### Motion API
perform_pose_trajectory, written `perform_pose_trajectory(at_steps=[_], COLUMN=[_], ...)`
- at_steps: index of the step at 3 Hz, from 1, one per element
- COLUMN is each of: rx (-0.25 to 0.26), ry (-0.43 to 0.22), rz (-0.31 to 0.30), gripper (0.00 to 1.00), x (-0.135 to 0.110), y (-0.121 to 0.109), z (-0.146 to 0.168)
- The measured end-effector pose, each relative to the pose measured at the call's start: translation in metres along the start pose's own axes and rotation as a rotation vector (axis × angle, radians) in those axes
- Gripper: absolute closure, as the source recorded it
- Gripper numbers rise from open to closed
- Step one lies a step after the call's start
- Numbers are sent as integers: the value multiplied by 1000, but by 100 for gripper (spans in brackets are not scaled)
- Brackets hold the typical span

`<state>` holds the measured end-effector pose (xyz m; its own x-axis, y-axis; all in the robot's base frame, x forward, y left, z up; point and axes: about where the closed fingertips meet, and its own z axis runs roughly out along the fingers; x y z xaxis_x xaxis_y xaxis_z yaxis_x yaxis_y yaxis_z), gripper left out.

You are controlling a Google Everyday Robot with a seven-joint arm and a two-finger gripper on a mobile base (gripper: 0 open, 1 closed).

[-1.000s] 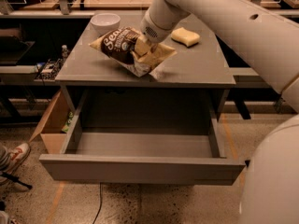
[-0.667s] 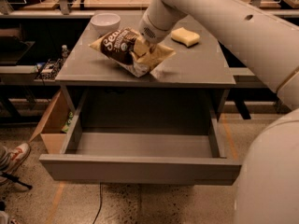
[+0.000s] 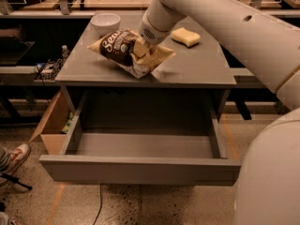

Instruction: Pick brown chip bag from top drawer and place on counter

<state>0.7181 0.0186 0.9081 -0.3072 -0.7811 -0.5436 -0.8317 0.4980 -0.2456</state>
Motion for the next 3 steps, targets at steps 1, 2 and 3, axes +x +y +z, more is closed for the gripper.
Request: perform_pose_trajectory(at_steps=[1, 2, 3], rx=[-3, -6, -9], ry=[2, 4, 5], rz=[-1, -2, -3], gripper=[35, 12, 0], x=[0, 0, 0], y=[1, 2, 4], z=[2, 4, 6])
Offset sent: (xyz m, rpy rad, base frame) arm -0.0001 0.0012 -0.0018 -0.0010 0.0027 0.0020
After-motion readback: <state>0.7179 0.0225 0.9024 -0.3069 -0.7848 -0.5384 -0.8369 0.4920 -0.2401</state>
